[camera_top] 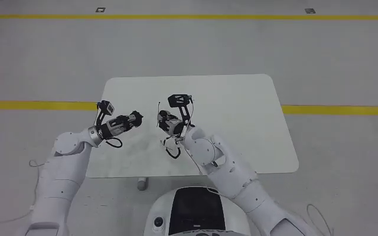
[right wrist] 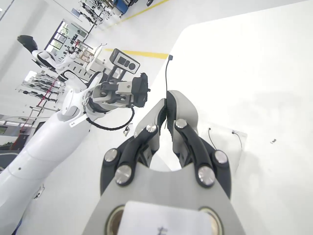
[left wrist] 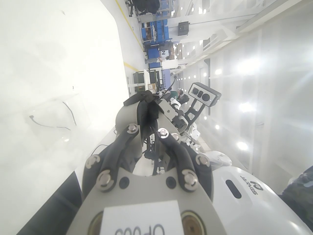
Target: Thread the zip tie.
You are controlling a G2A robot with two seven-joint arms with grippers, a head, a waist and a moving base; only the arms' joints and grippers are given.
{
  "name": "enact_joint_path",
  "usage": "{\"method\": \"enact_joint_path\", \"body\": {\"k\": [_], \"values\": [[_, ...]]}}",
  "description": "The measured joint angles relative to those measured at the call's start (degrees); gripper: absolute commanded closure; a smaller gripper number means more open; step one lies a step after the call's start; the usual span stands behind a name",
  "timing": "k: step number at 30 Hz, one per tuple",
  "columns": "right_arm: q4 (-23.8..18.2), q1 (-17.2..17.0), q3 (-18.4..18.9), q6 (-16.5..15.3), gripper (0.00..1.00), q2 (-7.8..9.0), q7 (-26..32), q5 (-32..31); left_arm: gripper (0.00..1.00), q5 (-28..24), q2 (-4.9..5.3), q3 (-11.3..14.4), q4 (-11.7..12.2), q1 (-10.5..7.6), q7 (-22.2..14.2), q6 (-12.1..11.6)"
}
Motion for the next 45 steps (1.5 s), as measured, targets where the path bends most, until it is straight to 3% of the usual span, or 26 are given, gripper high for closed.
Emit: {"method": "enact_joint_path", "body": {"k": [2,4,5,9,14,18,33,41,45], "values": [[-0.93,-0.72,-0.42,-2.16,1.00,0.14,-1.92,-0.87,1.00,0.00,0.00,0.00,0.00,0.00,0.00,0.00],[-2.01,-2.51,-0.25,-6.00,1.00,0.29,-7.71,-1.79,1.00,0.00,0.00,0.00,0.00,0.00,0.00,0.00],[-2.20,-3.19,-0.27,-6.35,1.00,0.31,-10.50,-2.32,1.00,0.00,0.00,0.00,0.00,0.00,0.00,0.00],[-1.39,-4.29,-2.48,-5.07,1.00,-0.12,-19.39,-6.60,1.00,0.00,0.00,0.00,0.00,0.00,0.00,0.00],[3.53,-2.36,-6.09,-3.64,1.00,-1.48,-27.12,-9.21,1.00,0.00,0.00,0.00,0.00,0.00,0.00,0.00],[8.06,0.38,-8.05,-4.43,1.00,-2.57,-29.46,-8.44,1.00,0.00,0.00,0.00,0.00,0.00,0.00,0.00],[8.98,0.04,-7.68,-4.32,1.00,-2.58,-31.69,-10.11,1.00,0.00,0.00,0.00,0.00,0.00,0.00,0.00],[16.27,3.16,-10.63,-1.81,1.00,-4.47,-39.44,-14.82,1.00,0.00,0.00,0.00,0.00,0.00,0.00,0.00],[20.28,4.79,-12.38,-2.75,1.00,-5.84,-43.00,-14.55,1.00,0.00,0.00,0.00,0.00,0.00,0.00,0.00]]}}
